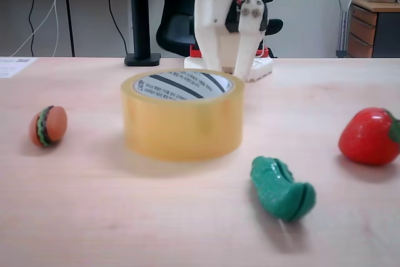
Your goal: Grasp a cucumber and put it in the hole.
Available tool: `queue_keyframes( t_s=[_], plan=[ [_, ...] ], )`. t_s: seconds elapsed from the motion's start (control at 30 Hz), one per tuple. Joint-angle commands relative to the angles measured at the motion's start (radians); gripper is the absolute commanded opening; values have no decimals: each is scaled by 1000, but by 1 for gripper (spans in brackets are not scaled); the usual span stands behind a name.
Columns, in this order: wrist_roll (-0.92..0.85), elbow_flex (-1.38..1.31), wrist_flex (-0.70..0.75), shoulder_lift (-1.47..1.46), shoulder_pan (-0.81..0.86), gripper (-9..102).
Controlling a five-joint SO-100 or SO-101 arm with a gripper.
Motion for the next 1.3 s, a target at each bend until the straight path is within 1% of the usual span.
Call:
queue_keyframes(
  t_s=[0.0,0.37,0.73,0.97,1.27],
  plan=[
    [3,-25,-2,-41,5,0],
    [8,-129,-2,-100,5,0],
    [8,-325,0,-281,5,0],
    [2,-453,31,-390,5,0],
    [2,-684,77,-578,5,0]
  ],
)
